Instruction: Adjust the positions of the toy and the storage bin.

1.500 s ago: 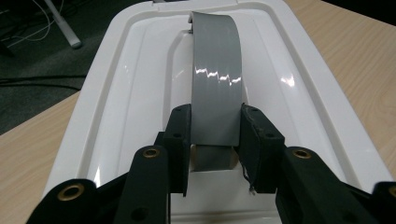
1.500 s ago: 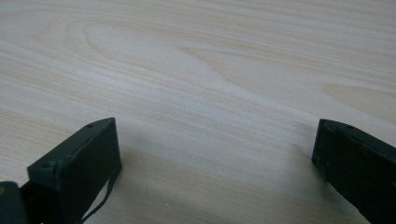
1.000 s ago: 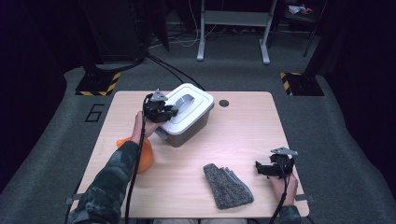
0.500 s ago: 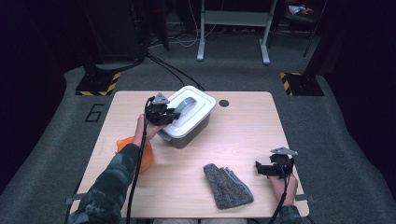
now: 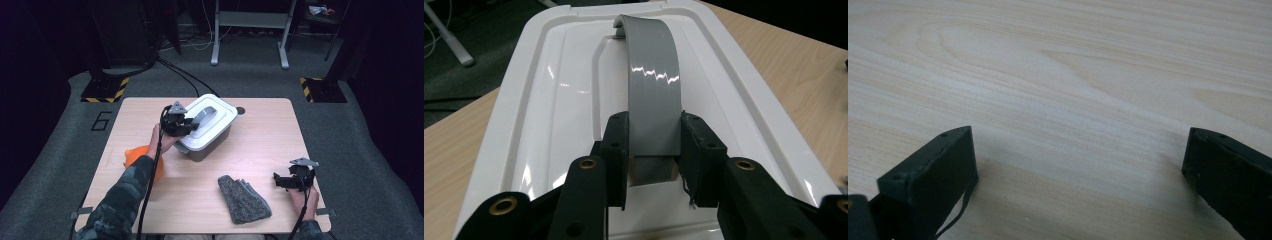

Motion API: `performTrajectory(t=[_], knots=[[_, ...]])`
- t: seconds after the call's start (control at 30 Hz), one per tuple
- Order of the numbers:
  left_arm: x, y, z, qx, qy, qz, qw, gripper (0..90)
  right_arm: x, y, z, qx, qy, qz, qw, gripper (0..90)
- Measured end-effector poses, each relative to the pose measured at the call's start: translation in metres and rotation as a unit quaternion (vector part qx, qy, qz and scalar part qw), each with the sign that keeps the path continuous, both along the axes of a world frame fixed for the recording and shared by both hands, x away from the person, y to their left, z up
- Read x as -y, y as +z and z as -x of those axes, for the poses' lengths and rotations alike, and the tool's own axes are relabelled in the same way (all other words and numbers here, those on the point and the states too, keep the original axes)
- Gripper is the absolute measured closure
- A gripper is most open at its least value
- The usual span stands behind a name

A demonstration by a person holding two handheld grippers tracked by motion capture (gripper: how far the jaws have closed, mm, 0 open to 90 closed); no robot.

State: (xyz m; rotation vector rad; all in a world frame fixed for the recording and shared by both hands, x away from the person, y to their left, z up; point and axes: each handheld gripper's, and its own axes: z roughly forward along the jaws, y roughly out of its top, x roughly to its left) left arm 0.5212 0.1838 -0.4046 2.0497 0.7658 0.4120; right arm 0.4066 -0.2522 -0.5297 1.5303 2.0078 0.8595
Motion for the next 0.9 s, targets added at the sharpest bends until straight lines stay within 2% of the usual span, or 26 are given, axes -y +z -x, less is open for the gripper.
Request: performTrajectory(t=[0.63,0.9], knots=[[0.021,-0.001,0.006,-0.004,-0.025,0.008,0.9996,67.1,0.000,0.000,0.000,-0.001,0.001,0.000,1.0000,0.1],[0.031,-0.001,0.007,-0.004,-0.044,0.010,0.9990,67.1,0.000,0.000,0.000,-0.001,0.001,0.000,1.0000,0.1]])
